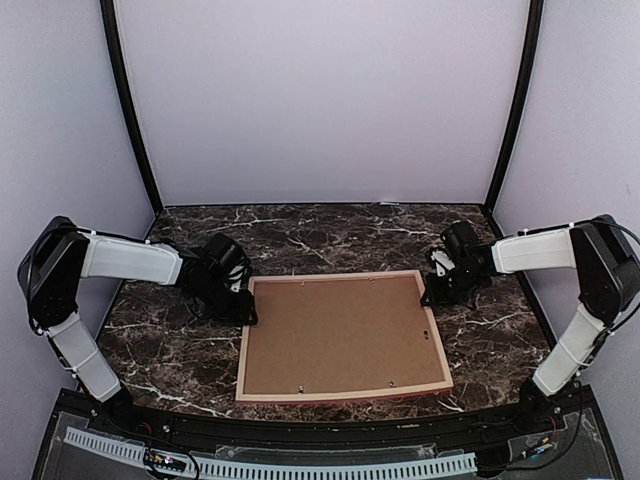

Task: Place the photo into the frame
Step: Press the fastener onto the backboard.

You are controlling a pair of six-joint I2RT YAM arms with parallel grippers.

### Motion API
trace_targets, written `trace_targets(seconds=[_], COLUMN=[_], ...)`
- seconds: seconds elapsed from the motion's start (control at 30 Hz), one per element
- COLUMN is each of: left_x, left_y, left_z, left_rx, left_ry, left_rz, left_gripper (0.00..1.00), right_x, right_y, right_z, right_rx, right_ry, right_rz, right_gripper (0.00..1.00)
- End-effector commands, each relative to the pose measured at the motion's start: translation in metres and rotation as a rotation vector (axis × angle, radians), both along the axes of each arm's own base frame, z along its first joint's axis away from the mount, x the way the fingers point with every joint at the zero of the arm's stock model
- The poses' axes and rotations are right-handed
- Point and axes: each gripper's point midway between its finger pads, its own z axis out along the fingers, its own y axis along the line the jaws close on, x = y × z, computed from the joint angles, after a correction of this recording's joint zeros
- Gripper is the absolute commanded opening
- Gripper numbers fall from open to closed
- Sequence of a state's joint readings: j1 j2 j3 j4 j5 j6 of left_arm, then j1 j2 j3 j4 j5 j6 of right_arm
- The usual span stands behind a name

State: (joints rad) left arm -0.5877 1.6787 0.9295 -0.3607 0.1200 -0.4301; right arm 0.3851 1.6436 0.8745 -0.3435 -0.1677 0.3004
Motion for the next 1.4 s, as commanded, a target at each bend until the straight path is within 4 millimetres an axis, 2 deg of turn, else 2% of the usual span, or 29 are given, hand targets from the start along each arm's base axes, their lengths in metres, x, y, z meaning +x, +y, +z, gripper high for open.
trace_targets(seconds=[0.0, 0.27, 0.57, 0.9, 1.1, 1.17, 1.37], left_x=[-0.007, -0.006, -0.017, -0.024, -0.021, -0.018, -0.009], left_y=[0.008, 0.010, 0.010, 0.017, 0.021, 0.017, 0.002], left_z=[-0.009, -0.015, -0.021, -0.033, -0.030, -0.025, -0.001], left_rx=[0.055, 0.050, -0.084, -0.055, -0.041, -0.061, -0.143], left_ry=[0.029, 0.037, 0.109, 0.149, 0.126, 0.113, 0.075], left_rz=[-0.008, 0.017, 0.100, 0.113, 0.128, 0.125, 0.103], left_gripper=[0.42, 0.36, 0.33, 0.29, 0.28, 0.30, 0.48], right_x=[-0.015, -0.015, -0.015, -0.017, -0.017, -0.017, -0.017], right_y=[0.000, 0.001, 0.001, 0.001, 0.001, 0.001, 0.001], right_z=[-0.016, -0.014, -0.014, -0.016, -0.016, -0.016, -0.015], right_rx=[-0.012, -0.008, -0.005, -0.006, -0.007, -0.007, -0.005], right_ry=[0.061, 0.057, 0.058, 0.063, 0.063, 0.064, 0.062], right_rz=[0.052, 0.055, 0.057, 0.057, 0.059, 0.058, 0.056], right_gripper=[0.14, 0.13, 0.13, 0.13, 0.13, 0.13, 0.13])
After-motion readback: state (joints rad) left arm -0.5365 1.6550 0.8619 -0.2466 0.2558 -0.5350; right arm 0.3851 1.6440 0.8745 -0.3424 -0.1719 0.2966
